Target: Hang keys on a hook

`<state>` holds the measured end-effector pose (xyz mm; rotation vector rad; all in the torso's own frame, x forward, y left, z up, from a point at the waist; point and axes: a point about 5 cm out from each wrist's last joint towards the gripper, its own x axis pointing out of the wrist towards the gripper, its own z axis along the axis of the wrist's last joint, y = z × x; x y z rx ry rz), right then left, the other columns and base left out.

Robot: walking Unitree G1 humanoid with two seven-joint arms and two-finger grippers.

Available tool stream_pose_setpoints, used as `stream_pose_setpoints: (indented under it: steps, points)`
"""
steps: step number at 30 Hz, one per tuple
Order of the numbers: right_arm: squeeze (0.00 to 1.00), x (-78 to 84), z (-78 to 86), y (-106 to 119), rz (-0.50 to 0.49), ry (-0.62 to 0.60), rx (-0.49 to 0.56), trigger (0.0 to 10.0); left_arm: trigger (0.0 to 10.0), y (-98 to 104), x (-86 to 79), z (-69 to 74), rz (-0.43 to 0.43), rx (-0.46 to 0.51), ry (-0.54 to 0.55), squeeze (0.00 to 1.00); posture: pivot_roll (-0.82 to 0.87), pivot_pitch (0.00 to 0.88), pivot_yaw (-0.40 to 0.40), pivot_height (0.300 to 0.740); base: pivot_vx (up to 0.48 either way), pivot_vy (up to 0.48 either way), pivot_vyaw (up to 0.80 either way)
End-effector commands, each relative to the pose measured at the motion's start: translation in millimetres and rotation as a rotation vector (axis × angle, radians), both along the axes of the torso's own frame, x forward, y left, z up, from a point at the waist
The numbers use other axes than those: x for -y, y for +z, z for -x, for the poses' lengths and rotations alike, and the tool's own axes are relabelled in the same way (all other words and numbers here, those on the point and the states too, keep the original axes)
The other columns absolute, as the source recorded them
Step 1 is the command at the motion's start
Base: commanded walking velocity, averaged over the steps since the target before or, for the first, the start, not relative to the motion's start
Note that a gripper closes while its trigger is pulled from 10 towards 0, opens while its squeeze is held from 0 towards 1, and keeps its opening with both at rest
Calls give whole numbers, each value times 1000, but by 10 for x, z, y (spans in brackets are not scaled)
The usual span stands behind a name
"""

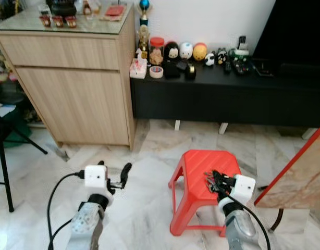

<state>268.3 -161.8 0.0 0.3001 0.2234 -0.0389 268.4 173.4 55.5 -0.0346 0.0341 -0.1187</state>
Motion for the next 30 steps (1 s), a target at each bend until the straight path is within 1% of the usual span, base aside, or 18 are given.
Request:
stream_pose_setpoints:
  steps: [1,5,7,11,19,24,30]
  points:
    - [0,42,4,1,-3,-22,-3,10000,10000,36,31,-6,-9,16,-20,0,4,26,-52,740,0,0,0]
    - [0,41,1,6,-5,-24,0,10000,10000,35,31,-5,-5,14,-21,0,4,26,-52,740,0,0,0]
    - [0,33,6,4,-5,-22,-1,10000,10000,37,4,-2,-4,16,-11,0,4,26,-52,740,264,0,0]
    - [0,21,5,1,-9,-21,-3,10000,10000,51,-19,-17,-5,20,-5,0,7,23,-55,740,313,0,0]
    - [0,14,2,2,-11,-25,-2,10000,10000,53,-11,-23,-1,22,-6,0,6,20,-53,740,365,0,0]
    - [0,66,5,1,-6,-43,-4,10000,10000,48,19,-17,12,21,-8,0,7,17,-56,740,376,0,0]
    - [0,70,6,1,-4,-45,-4,10000,10000,49,10,-16,10,21,-7,0,8,19,-56,740,377,0,0]
